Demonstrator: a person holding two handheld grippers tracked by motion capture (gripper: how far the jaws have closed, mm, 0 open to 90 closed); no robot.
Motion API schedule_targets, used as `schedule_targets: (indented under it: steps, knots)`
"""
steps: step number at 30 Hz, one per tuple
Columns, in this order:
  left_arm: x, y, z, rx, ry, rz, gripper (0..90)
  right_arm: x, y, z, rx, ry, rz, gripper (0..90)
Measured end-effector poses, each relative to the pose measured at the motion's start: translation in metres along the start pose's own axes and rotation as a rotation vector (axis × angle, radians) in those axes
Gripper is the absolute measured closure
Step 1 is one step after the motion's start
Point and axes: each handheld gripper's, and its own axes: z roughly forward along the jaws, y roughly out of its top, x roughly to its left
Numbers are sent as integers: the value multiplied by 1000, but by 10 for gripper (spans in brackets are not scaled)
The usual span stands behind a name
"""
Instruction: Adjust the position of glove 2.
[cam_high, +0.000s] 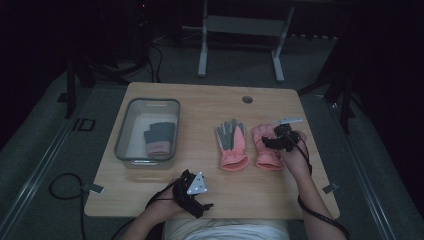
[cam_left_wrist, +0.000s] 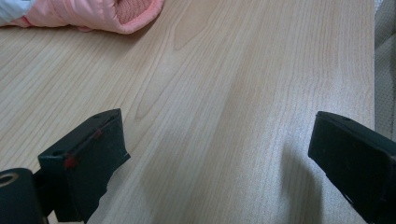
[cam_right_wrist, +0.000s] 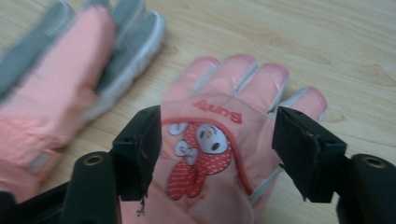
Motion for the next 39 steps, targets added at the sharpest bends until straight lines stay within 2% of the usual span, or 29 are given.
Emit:
schedule_targets:
  steps: [4,6,11,17,20,24,25,28,30,33,35,39]
  knots:
    - [0,0,1,3,-1,-3,37,1,-6,14,60,-26,-43,398]
    - [-1,0,1,3,-2,-1,37,1,-9,17,60,-22,-33,429]
    - [-1,0,1,8,-1,3,37,6,-14,22,61,-36,-62,525]
    - [0,0,0,5,1,1,37,14,-18,23,37,-51,-50,694]
    - [-1,0,1,6,2,6,37,15,-18,23,36,-44,-22,797]
    - [-2,0,1,4,9,10,37,14,-16,21,34,-39,13,837]
    - [-2,0,1,2,11,12,37,12,-14,19,31,-34,32,842]
    - [-1,0,1,7,12,12,37,11,-8,9,22,-33,38,845]
    - [0,0,1,10,15,10,37,10,-1,-2,2,-47,44,844]
    - [0,-1,2,9,19,10,37,8,12,-18,-30,-40,59,845]
    - [0,0,1,8,16,9,37,11,23,-32,-58,-27,70,845]
    - [0,0,1,8,17,11,37,20,41,-53,-110,-7,62,844]
